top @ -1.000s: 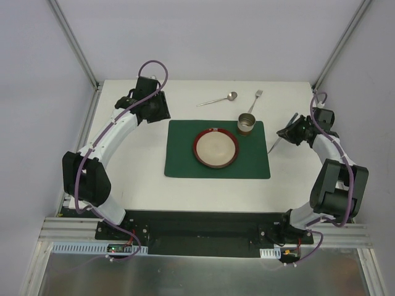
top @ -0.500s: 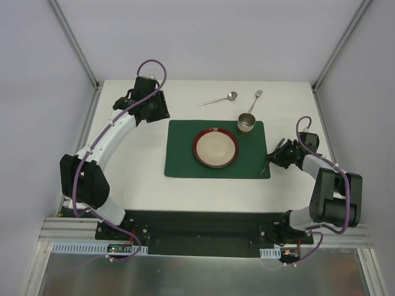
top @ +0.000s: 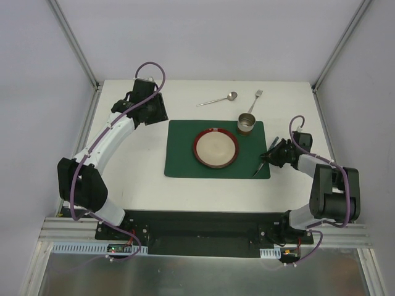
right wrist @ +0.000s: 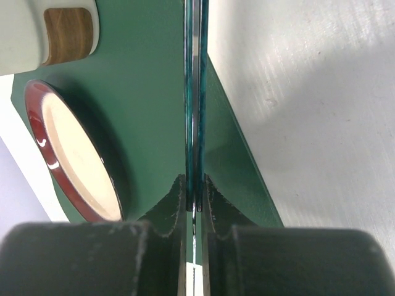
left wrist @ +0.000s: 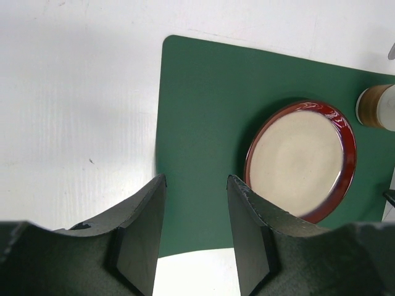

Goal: Set the dinner table for one person
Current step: Place the knife on the napkin.

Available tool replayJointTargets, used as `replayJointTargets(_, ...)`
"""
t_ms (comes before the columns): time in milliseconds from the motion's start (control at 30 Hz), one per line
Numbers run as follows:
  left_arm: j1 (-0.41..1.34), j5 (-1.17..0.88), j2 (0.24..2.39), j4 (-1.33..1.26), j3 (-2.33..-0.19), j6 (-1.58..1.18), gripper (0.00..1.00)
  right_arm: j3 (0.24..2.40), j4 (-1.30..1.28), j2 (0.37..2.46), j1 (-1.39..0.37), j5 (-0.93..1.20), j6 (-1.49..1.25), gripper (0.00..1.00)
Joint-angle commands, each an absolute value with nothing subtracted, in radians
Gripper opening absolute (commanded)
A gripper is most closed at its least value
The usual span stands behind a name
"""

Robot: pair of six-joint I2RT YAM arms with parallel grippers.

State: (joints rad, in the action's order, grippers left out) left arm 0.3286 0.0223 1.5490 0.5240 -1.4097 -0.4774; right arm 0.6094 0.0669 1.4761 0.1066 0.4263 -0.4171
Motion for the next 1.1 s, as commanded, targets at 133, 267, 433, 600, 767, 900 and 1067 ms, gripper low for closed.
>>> replayJointTargets(133,0.339,0.052,1.505,0.535,-1.402,-0.457,0.43,0.62,0.123,1.496,0.094,0.419,-0.431,0.01)
replayJointTargets(267,0.339,0.054,1.511,0.534,-1.404,-0.456,0.43,0.618,0.126,1.509,0.094,0.411,-0.433,0.04)
replayJointTargets(433,0.339,0.06,1.511,0.534,-1.401,-0.454,0.43,0.618,0.13,1.523,0.092,0.411,-0.43,0.1)
replayJointTargets(600,0.339,0.061,1.519,0.534,-1.404,-0.454,0.42,0.621,0.132,1.537,0.092,0.413,-0.43,0.14)
replayJointTargets(767,0.339,0.064,1.523,0.534,-1.404,-0.454,0.42,0.62,0.138,1.543,0.094,0.408,-0.426,0.15)
replayJointTargets(900,0.339,0.066,1.522,0.535,-1.402,-0.453,0.42,0.617,0.143,1.545,0.092,0.403,-0.428,0.07)
replayJointTargets(1067,0.339,0.071,1.519,0.534,-1.397,-0.451,0.42,0.617,0.143,1.546,0.092,0.403,-0.428,0.01)
